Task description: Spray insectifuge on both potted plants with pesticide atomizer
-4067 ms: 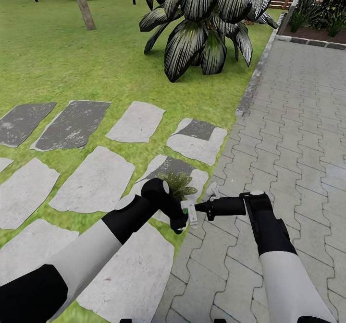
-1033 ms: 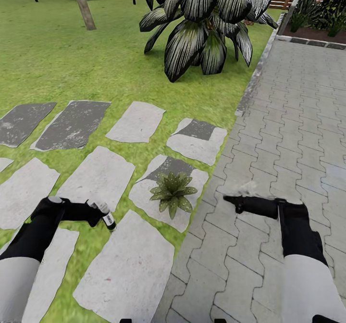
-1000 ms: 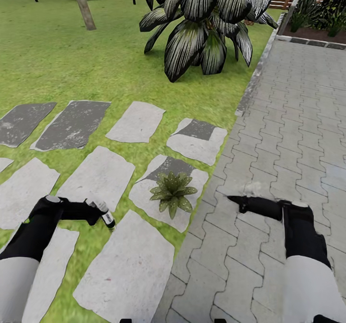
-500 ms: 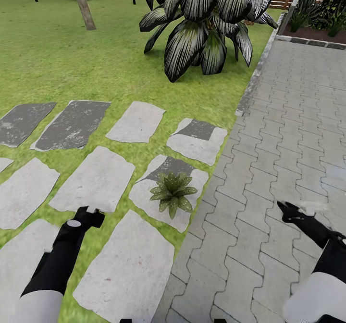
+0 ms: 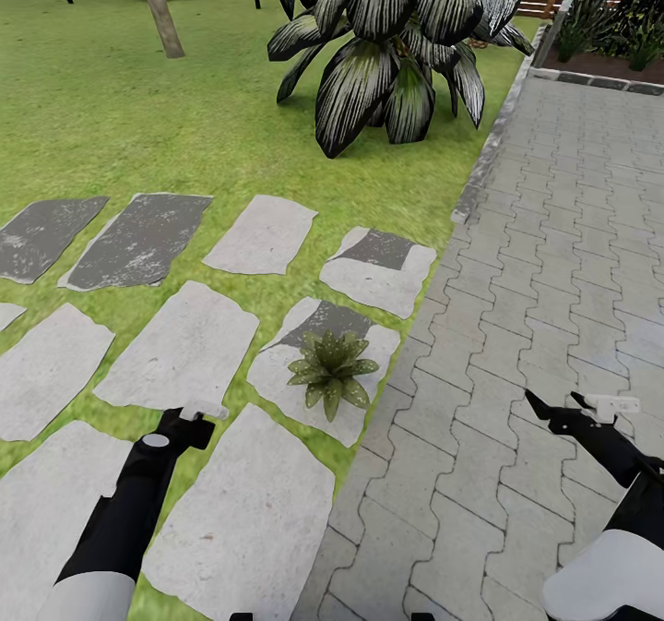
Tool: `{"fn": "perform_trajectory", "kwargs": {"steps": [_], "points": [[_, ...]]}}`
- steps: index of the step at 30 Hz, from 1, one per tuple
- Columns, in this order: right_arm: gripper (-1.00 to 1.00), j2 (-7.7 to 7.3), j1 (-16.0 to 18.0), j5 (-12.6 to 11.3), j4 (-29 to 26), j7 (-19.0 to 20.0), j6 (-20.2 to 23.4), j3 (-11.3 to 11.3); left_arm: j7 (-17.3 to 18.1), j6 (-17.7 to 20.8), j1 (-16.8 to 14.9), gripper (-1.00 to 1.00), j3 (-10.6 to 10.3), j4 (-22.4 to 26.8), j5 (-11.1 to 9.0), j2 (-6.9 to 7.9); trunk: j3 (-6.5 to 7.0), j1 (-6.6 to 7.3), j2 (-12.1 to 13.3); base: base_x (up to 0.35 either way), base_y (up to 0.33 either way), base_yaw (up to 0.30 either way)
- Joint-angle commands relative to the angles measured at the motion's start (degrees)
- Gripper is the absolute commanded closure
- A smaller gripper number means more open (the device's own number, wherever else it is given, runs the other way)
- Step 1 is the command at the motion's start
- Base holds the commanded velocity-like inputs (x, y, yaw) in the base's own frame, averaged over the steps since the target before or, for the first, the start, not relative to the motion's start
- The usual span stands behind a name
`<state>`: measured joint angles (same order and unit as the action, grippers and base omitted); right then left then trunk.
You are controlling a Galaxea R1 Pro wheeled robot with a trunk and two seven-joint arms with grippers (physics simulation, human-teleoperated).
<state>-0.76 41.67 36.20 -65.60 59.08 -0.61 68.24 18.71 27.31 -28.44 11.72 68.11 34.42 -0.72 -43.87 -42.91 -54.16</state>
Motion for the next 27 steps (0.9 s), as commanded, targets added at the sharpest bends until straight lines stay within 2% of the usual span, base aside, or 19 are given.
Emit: {"fn": "perform_trajectory", "kwargs": {"steps": [1,20,25,27], "points": [[-1.0,-0.01,0.1,0.4,-0.2,0.3,0.1,0.1,0.6,0.1,0.0,1.0,0.1,0.1,0.6,-0.07,-0.04,-0.01,0.0,0.0,0.0,0.0],[-1.0,0.06,0.1,0.3,-5.1,0.3,0.3,0.2,0.6,0.1,0.0,1.0,0.0,0.0,0.6,-0.98,-0.04,-0.01,0.0,0.0,0.0,0.0],[-1.0,0.06,0.1,0.3,-5.4,0.4,0.6,0.2,0.4,0.1,0.9,1.0,0.0,-0.1,0.6,-1.87,-0.04,-0.01,0.0,0.0,0.0,0.0],[-1.0,0.59,0.1,0.4,-5.4,0.3,0.7,0.2,0.4,0.1,1.1,1.0,0.0,-0.1,0.6,-1.98,-0.04,-0.01,0.0,0.0,0.0,0.0]]}}
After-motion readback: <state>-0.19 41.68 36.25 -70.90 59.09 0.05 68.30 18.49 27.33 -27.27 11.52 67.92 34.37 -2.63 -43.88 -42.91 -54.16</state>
